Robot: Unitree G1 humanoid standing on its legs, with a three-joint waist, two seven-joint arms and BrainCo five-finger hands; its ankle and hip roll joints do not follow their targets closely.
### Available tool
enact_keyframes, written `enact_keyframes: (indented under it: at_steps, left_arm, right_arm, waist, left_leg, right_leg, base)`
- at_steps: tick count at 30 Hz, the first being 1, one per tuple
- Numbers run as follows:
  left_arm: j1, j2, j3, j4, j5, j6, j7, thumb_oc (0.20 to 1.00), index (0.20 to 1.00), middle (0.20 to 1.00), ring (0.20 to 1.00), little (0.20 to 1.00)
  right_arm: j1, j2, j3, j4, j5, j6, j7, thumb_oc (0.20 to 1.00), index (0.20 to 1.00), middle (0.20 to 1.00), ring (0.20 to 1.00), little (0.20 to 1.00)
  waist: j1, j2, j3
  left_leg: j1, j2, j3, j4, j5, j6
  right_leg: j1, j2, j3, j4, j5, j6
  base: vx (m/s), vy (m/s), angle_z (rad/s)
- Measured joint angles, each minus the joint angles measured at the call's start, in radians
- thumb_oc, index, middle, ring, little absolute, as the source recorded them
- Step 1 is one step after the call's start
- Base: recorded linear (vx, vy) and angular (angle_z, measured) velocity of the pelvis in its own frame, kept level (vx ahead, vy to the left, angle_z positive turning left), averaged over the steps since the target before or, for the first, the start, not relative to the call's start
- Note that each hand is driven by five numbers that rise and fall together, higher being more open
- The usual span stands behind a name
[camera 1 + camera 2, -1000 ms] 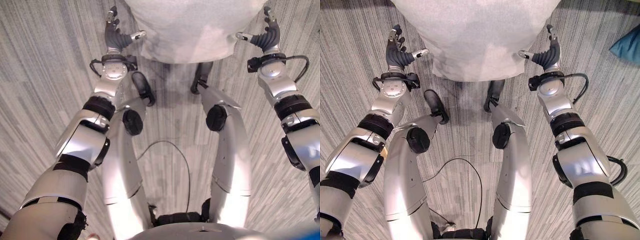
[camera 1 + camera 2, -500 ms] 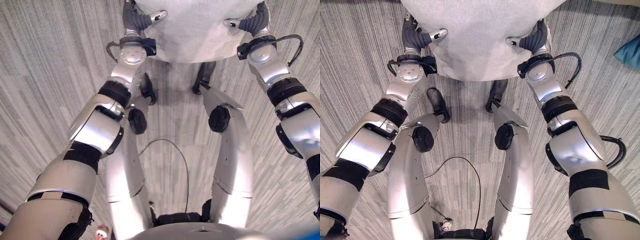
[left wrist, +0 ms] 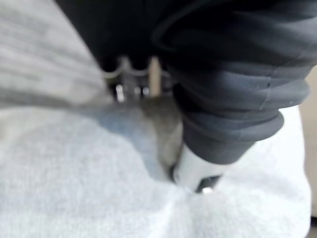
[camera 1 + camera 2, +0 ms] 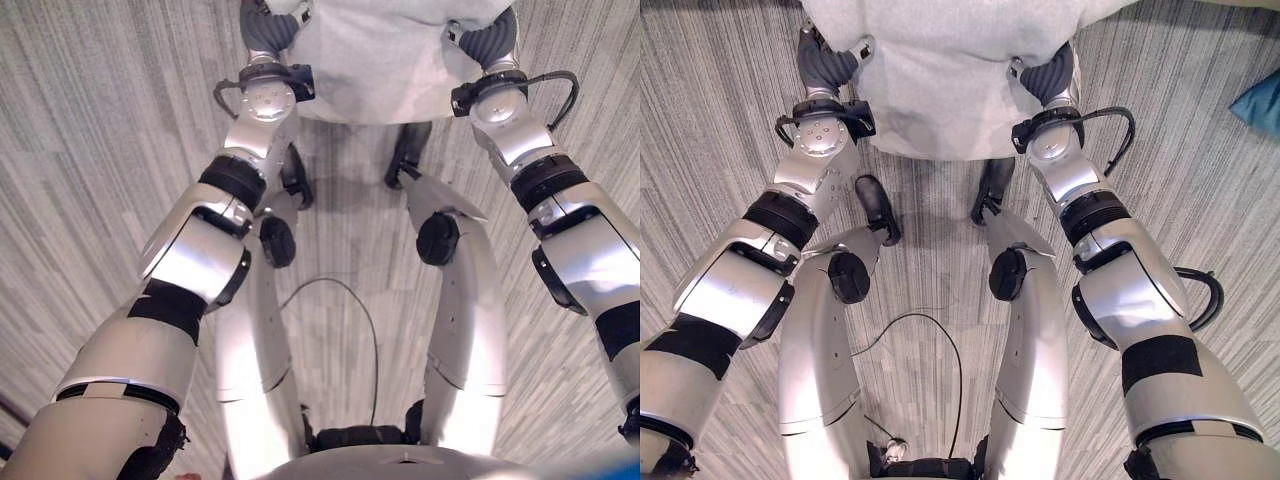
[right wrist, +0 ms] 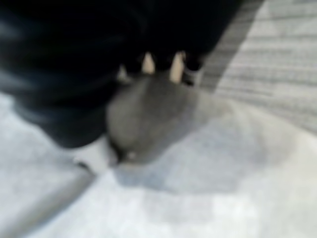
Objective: Pick up all the scattered cushions and arrange them neatly on the sofa.
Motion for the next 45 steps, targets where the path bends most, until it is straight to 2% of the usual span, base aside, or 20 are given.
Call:
enact_keyframes:
  at_steps: [4,7,8,11,13,14,19,20,22,24,27,29,30,34,37,39,41,43,44,45]
  left_arm:
    - [0.011,0.001,0.016,-0.044,-0.007,-0.002,0.008,0.200,0.200,0.200,0.200,0.200]
    - [0.049,0.015,0.050,-0.118,-0.007,-0.005,0.025,0.200,0.200,0.200,0.200,0.200]
    - [0.078,0.010,0.059,-0.152,-0.007,-0.004,0.028,0.200,0.200,0.200,0.200,0.200]
    - [0.219,-0.001,0.122,-0.279,-0.005,0.003,0.032,0.200,0.200,0.200,0.200,0.200]
    - [0.373,-0.053,0.154,-0.346,0.017,-0.029,0.047,0.200,0.200,0.200,0.200,0.200]
    - [0.404,-0.071,0.161,-0.373,0.018,-0.039,0.048,0.200,0.200,0.200,0.200,0.200]
    - [0.447,-0.086,0.196,-0.431,0.050,-0.047,0.049,0.200,0.200,0.200,0.200,0.200]
    - [0.472,-0.076,0.211,-0.452,0.052,-0.046,0.048,0.200,0.200,0.200,0.200,0.200]
    - [0.560,-0.071,0.215,-0.488,0.058,-0.048,0.047,0.200,0.200,0.200,0.200,0.200]
    - [0.683,-0.052,0.228,-0.550,0.084,-0.064,0.036,0.200,0.200,0.200,0.200,0.200]
    - [0.774,-0.068,0.232,-0.588,0.083,-0.086,0.017,0.200,0.200,0.200,0.200,0.200]
    - [0.825,-0.077,0.225,-0.595,0.082,-0.093,0.011,0.200,0.200,0.200,0.200,0.200]
    - [0.833,-0.084,0.224,-0.596,0.082,-0.095,0.000,0.200,0.200,0.200,0.200,0.200]
    - [0.913,-0.095,0.203,-0.596,0.079,-0.092,-0.017,0.200,0.200,0.200,0.200,0.200]
    - [0.945,-0.095,0.185,-0.596,0.075,-0.086,-0.020,0.200,0.200,0.200,0.200,0.200]
    - [0.962,-0.094,0.184,-0.596,0.075,-0.086,-0.029,0.200,0.200,0.200,0.200,0.200]
    - [0.965,-0.087,0.186,-0.594,0.076,-0.077,-0.031,0.200,0.200,0.200,0.200,0.200]
    - [0.973,-0.086,0.184,-0.593,0.081,-0.067,-0.033,0.200,0.200,0.200,0.200,0.200]
    - [0.976,-0.086,0.184,-0.593,0.085,-0.068,-0.042,0.200,0.200,0.200,0.200,0.200]
    - [0.977,-0.086,0.187,-0.593,0.084,-0.068,-0.043,0.200,0.200,0.200,0.200,0.200]
  right_arm:
    - [0.009,-0.006,-0.026,-0.037,0.000,0.006,-0.002,0.200,0.200,0.200,0.200,0.200]
    - [0.045,-0.016,-0.060,-0.097,-0.003,0.013,-0.001,0.200,0.200,0.200,0.200,0.200]
    - [0.082,-0.023,-0.058,-0.137,-0.007,0.019,0.005,0.200,0.200,0.200,0.200,0.200]
    - [0.192,-0.021,-0.088,-0.237,-0.023,0.034,0.020,0.200,0.200,0.200,0.200,0.200]
    - [0.342,0.002,-0.107,-0.300,-0.044,0.022,0.022,0.200,0.200,0.200,0.200,0.200]
    - [0.377,0.012,-0.130,-0.319,-0.044,0.019,0.022,0.200,0.200,0.200,0.200,0.200]
    - [0.427,0.034,-0.170,-0.364,-0.061,0.019,0.034,0.200,0.200,0.200,0.200,0.200]
    - [0.460,0.045,-0.188,-0.400,-0.062,0.019,0.041,0.200,0.200,0.200,0.200,0.200]
    - [0.543,0.057,-0.191,-0.472,-0.071,0.017,0.043,0.200,0.200,0.200,0.200,0.200]
    - [0.654,0.066,-0.204,-0.588,-0.096,-0.022,0.058,0.200,0.200,0.200,0.200,0.200]
    - [0.741,0.099,-0.258,-0.679,-0.098,-0.072,0.063,0.200,0.200,0.200,0.200,0.200]
    - [0.780,0.108,-0.257,-0.706,-0.098,-0.088,0.069,0.200,0.200,0.200,0.200,0.200]
    - [0.789,0.121,-0.272,-0.708,-0.098,-0.107,0.071,0.200,0.200,0.200,0.200,0.200]
    - [0.887,0.156,-0.279,-0.725,-0.095,-0.109,0.082,0.200,0.200,0.200,0.200,0.200]
    - [0.952,0.164,-0.279,-0.726,-0.090,-0.109,0.096,0.200,0.200,0.200,0.200,0.200]
    - [0.977,0.168,-0.274,-0.726,-0.088,-0.105,0.101,0.200,0.200,0.200,0.200,0.200]
    - [0.981,0.174,-0.273,-0.722,-0.088,-0.097,0.102,0.200,0.200,0.200,0.200,0.200]
    - [0.998,0.168,-0.272,-0.723,-0.089,-0.090,0.103,0.200,0.200,0.200,0.200,0.200]
    - [1.003,0.168,-0.273,-0.723,-0.091,-0.090,0.104,0.200,0.200,0.200,0.200,0.200]
    - [1.003,0.172,-0.275,-0.723,-0.091,-0.090,0.106,0.200,0.200,0.200,0.200,0.200]
  waist:
    - [-0.002,0.000,0.000]
    - [-0.004,0.000,0.000]
    - [-0.003,0.000,-0.003]
    - [-0.007,0.002,-0.004]
    - [-0.008,0.007,-0.081]
    - [-0.003,0.007,-0.096]
    - [0.003,0.014,-0.091]
    - [0.004,0.014,-0.052]
    - [0.002,0.014,-0.043]
    - [0.006,0.015,-0.063]
    - [0.012,0.012,-0.081]
    - [0.009,0.008,-0.157]
    - [0.007,0.006,-0.162]
    - [0.005,0.001,-0.182]
    - [0.007,-0.006,-0.213]
    - [0.006,-0.012,-0.245]
    - [0.006,-0.015,-0.256]
    - [-0.002,-0.013,-0.269]
    - [-0.005,-0.017,-0.281]
    - [-0.009,-0.024,-0.304]
  left_leg:
    - [0.007,-0.003,0.002,-0.034,0.017,-0.006]
    - [0.055,-0.018,0.006,-0.123,0.058,-0.014]
    - [0.108,-0.029,0.011,-0.192,0.088,-0.022]
    - [0.257,-0.043,0.017,-0.308,0.121,-0.031]
    - [0.315,-0.051,-0.006,-0.352,0.122,-0.037]
    - [0.336,-0.051,-0.010,-0.357,0.121,-0.039]
    - [0.437,-0.068,-0.019,-0.390,0.127,-0.040]
    - [0.515,-0.074,-0.017,-0.414,0.130,-0.041]
    - [0.636,-0.084,-0.016,-0.467,0.134,-0.044]
    - [0.774,-0.091,-0.021,-0.522,0.123,-0.044]
    - [0.943,-0.102,-0.031,-0.585,0.121,-0.046]
    - [0.962,-0.108,-0.028,-0.604,0.121,-0.047]
    - [1.012,-0.114,-0.027,-0.616,0.124,-0.039]
    - [1.205,-0.141,-0.026,-0.704,0.122,-0.035]
    - [1.296,-0.165,-0.027,-0.741,0.111,-0.027]
    - [1.322,-0.165,-0.020,-0.763,0.112,-0.020]
    - [1.363,-0.175,-0.002,-0.766,0.103,-0.006]
    - [1.414,-0.171,0.000,-0.785,0.088,-0.001]
    - [1.433,-0.174,-0.002,-0.800,0.087,0.001]
    - [1.449,-0.175,-0.004,-0.823,0.088,0.004]
  right_leg:
    - [0.003,0.000,-0.004,-0.020,0.005,-0.006]
    - [0.049,0.000,-0.019,-0.089,0.028,-0.023]
    - [0.097,0.003,-0.024,-0.151,0.045,-0.016]
    - [0.249,0.008,-0.047,-0.248,0.067,-0.013]
    - [0.317,0.018,-0.056,-0.281,0.053,0.010]
    - [0.340,0.018,-0.061,-0.284,0.049,0.011]
    - [0.448,0.011,-0.077,-0.310,0.052,0.004]
    - [0.523,0.008,-0.079,-0.325,0.057,-0.001]
    - [0.639,0.010,-0.083,-0.366,0.057,0.002]
    - [0.783,0.016,-0.090,-0.418,0.037,0.040]
    - [0.963,0.021,-0.112,-0.488,0.040,0.061]
    - [0.986,0.020,-0.116,-0.513,0.044,0.070]
    - [1.039,0.018,-0.122,-0.529,0.055,0.067]
    - [1.232,0.015,-0.128,-0.609,0.067,0.076]
    - [1.320,0.012,-0.127,-0.635,0.075,0.095]
    - [1.329,0.005,-0.113,-0.630,0.087,0.115]
    - [1.328,-0.004,-0.096,-0.578,0.120,0.155]
    - [1.342,-0.009,-0.085,-0.533,0.136,0.174]
    - [1.338,-0.005,-0.068,-0.518,0.124,0.187]
    - [1.332,0.038,0.001,-0.518,0.075,0.224]
  base:
    - [-0.01,-0.002,0.04]
    - [-0.05,0.007,0.11]
    - [-0.07,0.016,0.16]
    - [-0.05,0.018,0.06]
    - [-0.02,0.029,0.08]
    - [-0.02,0.035,0.07]
    - [0.00,0.037,0.08]
    - [0.04,0.052,0.05]
    - [0.07,0.088,0.05]
    - [0.13,0.113,0.07]
    - [0.05,0.091,0.10]
    - [0.12,0.127,0.05]
    - [0.23,0.190,0.10]
    - [0.15,0.152,0.07]
    - [0.16,0.186,0.03]
    - [0.14,0.220,-0.05]
    - [0.14,0.158,-0.21]
    - [0.10,0.071,-0.12]
    - [0.23,0.042,0.01]
    - [0.28,0.017,-0.01]
